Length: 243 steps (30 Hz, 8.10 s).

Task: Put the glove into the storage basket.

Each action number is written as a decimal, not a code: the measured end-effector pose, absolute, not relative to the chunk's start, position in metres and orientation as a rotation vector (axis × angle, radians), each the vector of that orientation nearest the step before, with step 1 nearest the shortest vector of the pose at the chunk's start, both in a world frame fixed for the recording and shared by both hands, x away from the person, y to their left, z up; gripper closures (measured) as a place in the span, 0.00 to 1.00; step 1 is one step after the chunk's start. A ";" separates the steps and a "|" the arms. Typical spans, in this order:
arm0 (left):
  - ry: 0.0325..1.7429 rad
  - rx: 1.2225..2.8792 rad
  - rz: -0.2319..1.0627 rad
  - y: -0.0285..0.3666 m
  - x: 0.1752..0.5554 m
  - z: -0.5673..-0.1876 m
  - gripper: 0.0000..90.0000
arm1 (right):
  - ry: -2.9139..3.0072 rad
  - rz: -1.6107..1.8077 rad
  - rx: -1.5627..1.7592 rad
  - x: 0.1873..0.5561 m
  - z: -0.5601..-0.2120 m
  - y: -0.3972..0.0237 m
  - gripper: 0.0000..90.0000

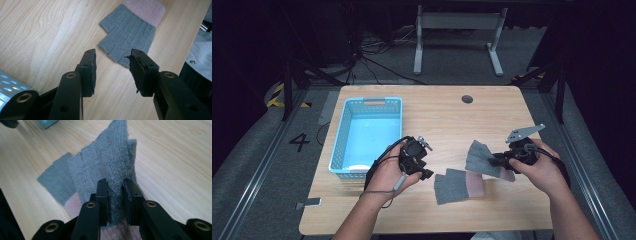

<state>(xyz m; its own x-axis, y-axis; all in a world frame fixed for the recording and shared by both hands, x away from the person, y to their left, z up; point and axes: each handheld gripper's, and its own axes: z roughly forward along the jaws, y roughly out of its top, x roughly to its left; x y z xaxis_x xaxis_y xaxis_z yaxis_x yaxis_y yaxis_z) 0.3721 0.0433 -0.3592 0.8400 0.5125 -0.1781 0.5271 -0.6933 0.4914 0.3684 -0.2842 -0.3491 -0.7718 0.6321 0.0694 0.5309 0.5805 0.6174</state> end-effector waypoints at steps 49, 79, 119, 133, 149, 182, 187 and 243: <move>0.789 2.474 -0.034 0.050 0.369 -0.360 0.64 | 2.955 0.732 0.535 0.357 -0.394 -0.187 0.83; 0.774 2.500 -0.051 0.043 0.368 -0.366 0.64 | 2.870 0.649 0.478 0.361 -0.400 -0.189 0.75; 0.749 2.664 -0.233 0.019 0.382 -0.411 0.71 | 2.950 0.623 0.967 0.361 -0.410 -0.254 0.60; 0.748 2.689 -0.268 0.015 0.381 -0.418 0.71 | 3.025 0.602 0.928 0.362 -0.413 -0.248 0.87; 0.722 2.755 -0.352 0.006 0.378 -0.432 0.72 | 3.002 0.589 0.988 0.362 -0.413 -0.245 0.92; 0.692 2.715 -0.215 0.005 0.373 -0.407 0.97 | 2.930 0.706 1.172 0.355 -0.389 -0.253 0.94; 0.692 2.714 -0.229 0.003 0.375 -0.406 0.97 | 2.918 0.719 1.214 0.355 -0.386 -0.257 0.94; 0.599 2.604 -0.104 -0.034 0.377 -0.391 0.60 | 2.712 0.737 1.315 0.370 -0.386 -0.295 0.62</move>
